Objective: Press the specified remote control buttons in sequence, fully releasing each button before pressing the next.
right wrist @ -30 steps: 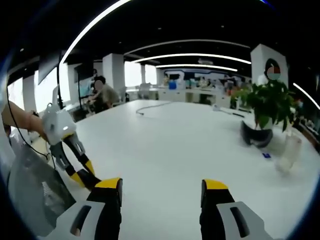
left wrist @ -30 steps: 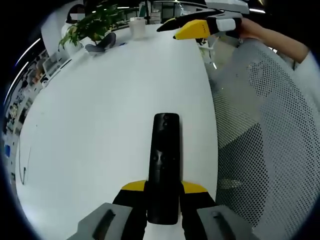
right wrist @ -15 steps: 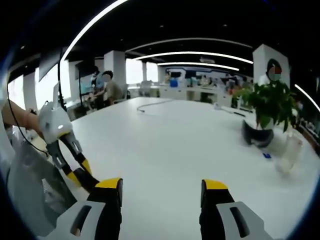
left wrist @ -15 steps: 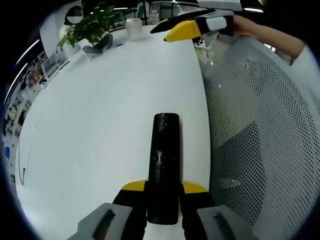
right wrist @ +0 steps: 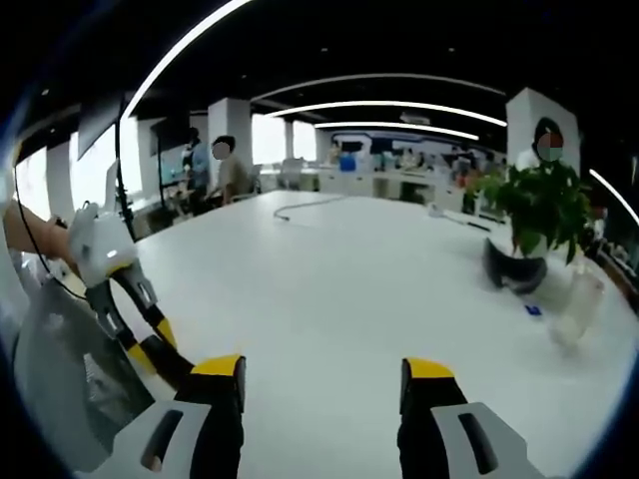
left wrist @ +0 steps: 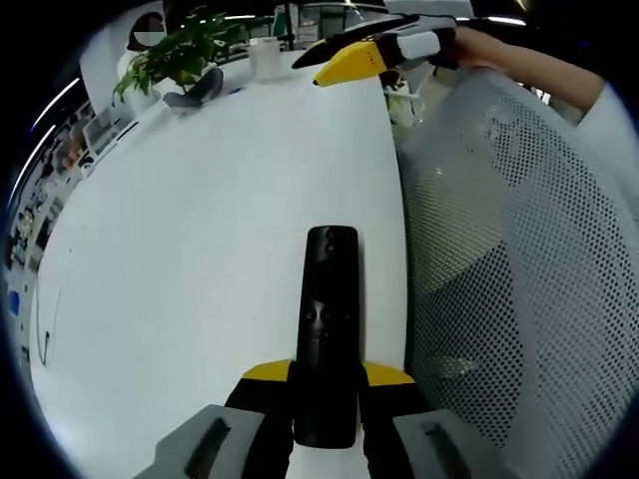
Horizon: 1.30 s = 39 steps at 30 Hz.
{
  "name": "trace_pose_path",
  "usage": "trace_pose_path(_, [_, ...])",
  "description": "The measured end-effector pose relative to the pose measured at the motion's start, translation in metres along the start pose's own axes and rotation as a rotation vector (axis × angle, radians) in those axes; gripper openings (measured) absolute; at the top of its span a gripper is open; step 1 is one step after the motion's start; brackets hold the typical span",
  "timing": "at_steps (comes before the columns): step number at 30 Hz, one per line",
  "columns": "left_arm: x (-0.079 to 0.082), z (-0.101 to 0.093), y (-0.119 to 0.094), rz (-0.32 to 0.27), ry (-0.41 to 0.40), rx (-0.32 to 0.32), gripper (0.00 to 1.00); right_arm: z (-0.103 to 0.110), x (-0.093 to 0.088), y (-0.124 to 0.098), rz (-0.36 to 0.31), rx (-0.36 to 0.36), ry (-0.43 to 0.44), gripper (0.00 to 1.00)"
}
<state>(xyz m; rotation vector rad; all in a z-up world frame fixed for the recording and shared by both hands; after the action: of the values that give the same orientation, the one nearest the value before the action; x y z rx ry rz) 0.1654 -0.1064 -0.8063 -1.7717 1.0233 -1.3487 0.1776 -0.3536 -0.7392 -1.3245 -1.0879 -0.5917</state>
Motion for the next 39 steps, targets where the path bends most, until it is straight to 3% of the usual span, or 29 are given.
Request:
trace_pose_path(6, [-0.001,-0.002,0.0,-0.009,0.009,0.018,0.24,0.001,0.0,0.0,0.004,0.002,-0.005,0.61])
trace_pose_path(23, [-0.012,-0.003,0.0,-0.157,0.034,0.023,0.24,0.012,-0.003,0.001,0.033,0.057,-0.073,0.58])
trace_pose_path(27, [-0.013,-0.003,0.0,-0.168,0.038,0.024,0.24,0.016,-0.004,0.002,0.049,0.086,-0.086,0.55])
trace_pose_path(32, [-0.017,-0.003,0.0,-0.223,0.047,0.025,0.24,0.023,-0.007,0.003,0.072,0.12,-0.121,0.51])
trace_pose_path(39, [-0.02,-0.004,0.0,-0.278,0.09,0.034,0.24,0.033,-0.008,0.001,0.089,0.181,-0.19,0.39])
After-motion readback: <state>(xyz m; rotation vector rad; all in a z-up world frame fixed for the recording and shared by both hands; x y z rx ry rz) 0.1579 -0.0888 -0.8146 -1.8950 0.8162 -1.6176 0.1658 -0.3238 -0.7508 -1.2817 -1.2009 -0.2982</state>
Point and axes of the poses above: the point that each gripper's makers call its tool centre point, and the gripper's own axes: y roughly forward along the fingers, z roughly to its left, x roughly out of its top, the point moved 7 cm from there along -y, roughly backward along the fingers, and after that the axes turned 14 degrees about -x, right-handed, at the moved point
